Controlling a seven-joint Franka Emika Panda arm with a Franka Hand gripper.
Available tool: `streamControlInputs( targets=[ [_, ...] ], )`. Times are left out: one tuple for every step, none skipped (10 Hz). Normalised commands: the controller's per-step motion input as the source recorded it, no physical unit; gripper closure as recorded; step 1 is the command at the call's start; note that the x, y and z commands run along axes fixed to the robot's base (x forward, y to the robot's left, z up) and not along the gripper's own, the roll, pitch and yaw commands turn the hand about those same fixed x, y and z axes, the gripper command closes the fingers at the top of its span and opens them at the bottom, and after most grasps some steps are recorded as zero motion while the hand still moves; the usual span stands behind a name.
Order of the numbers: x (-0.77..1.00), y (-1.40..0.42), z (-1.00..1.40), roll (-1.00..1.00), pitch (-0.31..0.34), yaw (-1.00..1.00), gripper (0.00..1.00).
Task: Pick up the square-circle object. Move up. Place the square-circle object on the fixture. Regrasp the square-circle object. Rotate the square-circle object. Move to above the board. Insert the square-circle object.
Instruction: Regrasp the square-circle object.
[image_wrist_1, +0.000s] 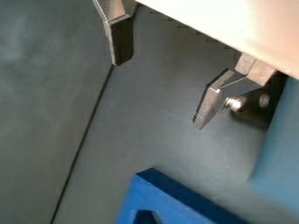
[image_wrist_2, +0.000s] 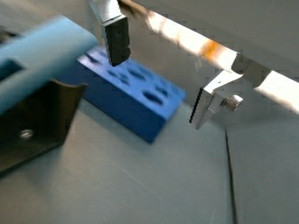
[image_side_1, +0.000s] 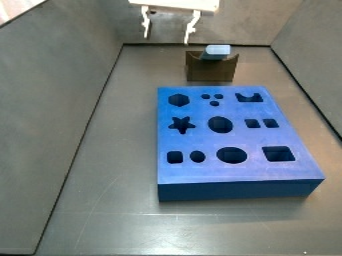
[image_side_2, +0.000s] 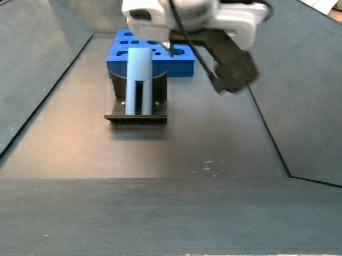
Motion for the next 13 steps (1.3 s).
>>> streamControlInputs(
  targets=[
    [-0.06,-0.66,-0.17,1.00,-0.120,-0.92,0.00],
    [-0.05,-0.30,-0.06,1.00,-0.159,-0.92,0.00],
    [-0.04,-0.15,-0.03,1.00,-0.173,-0.92,0.00],
    [-0.04,-0.02,0.00,1.00,-0.199,-0.93,0.00],
    [-0.03,-0.04,-0.02,1.00,-0.216,-0.93,0.00],
    [-0.03,-0.03,-0.01,1.00,-0.230,-0.93,0.00],
    [-0.03,-0.02,0.00,1.00,-0.242,-0.93,0.00],
    [-0.03,-0.02,0.00,1.00,-0.255,-0.93,0.00],
    [-0.04,-0.02,-0.01,1.00,-0.261,-0.92,0.00],
    [-0.03,-0.02,-0.01,1.00,-0.259,-0.92,0.00],
    [-0.03,-0.02,-0.01,1.00,-0.252,-0.92,0.00],
    [-0.03,-0.02,-0.01,1.00,-0.246,-0.92,0.00],
    [-0.03,-0.01,-0.02,1.00,-0.226,-0.93,0.00]
  ],
)
